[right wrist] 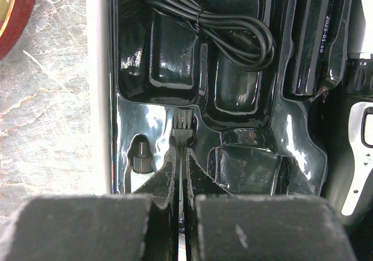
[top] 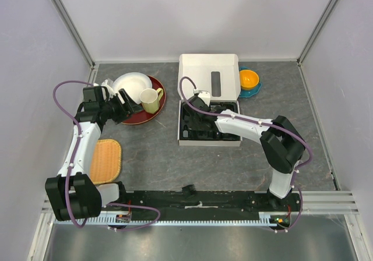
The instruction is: Sort the hair-cutting tools
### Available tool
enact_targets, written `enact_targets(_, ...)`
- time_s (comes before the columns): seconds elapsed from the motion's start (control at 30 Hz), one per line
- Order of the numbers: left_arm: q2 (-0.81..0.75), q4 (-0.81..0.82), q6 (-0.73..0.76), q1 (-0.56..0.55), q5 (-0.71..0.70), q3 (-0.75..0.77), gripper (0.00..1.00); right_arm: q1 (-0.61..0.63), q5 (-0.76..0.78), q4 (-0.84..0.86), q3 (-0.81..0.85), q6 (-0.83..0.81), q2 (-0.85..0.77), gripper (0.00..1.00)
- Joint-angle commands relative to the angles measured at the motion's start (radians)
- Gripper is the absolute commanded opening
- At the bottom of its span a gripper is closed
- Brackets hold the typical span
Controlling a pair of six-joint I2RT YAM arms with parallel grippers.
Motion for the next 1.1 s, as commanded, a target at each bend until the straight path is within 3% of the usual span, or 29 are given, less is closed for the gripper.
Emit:
enact_targets(0.0,-0.026,0.026,0.025,0.005,0.005,0.009,0.75,0.011,0.023,-0.041,0.032,-0.007,0.008,0.0)
enact_targets(0.4,-0.029,0.024,0.026,0.003,0.005,0.009,0.75,0.022,0.035,-0.064,0.03,0.016,-0.003,0.0)
enact_targets(0.73,-0.03,0.021,0.026,0.003,0.002,0.009,0.75,0.023,0.018,-0.062,0.064,0.017,-0.018,0.28)
enact_targets(0.93,-0.03,0.021,0.026,0.003,-0.001,0.011,0.75,0.022,0.015,-0.057,0.061,0.011,-0.041,0.29)
enact_targets(1.07,-0.03,0.021,0.026,0.003,-0.001,0.011,0.75,0.023,0.012,-0.041,0.058,0.005,-0.047,0.23)
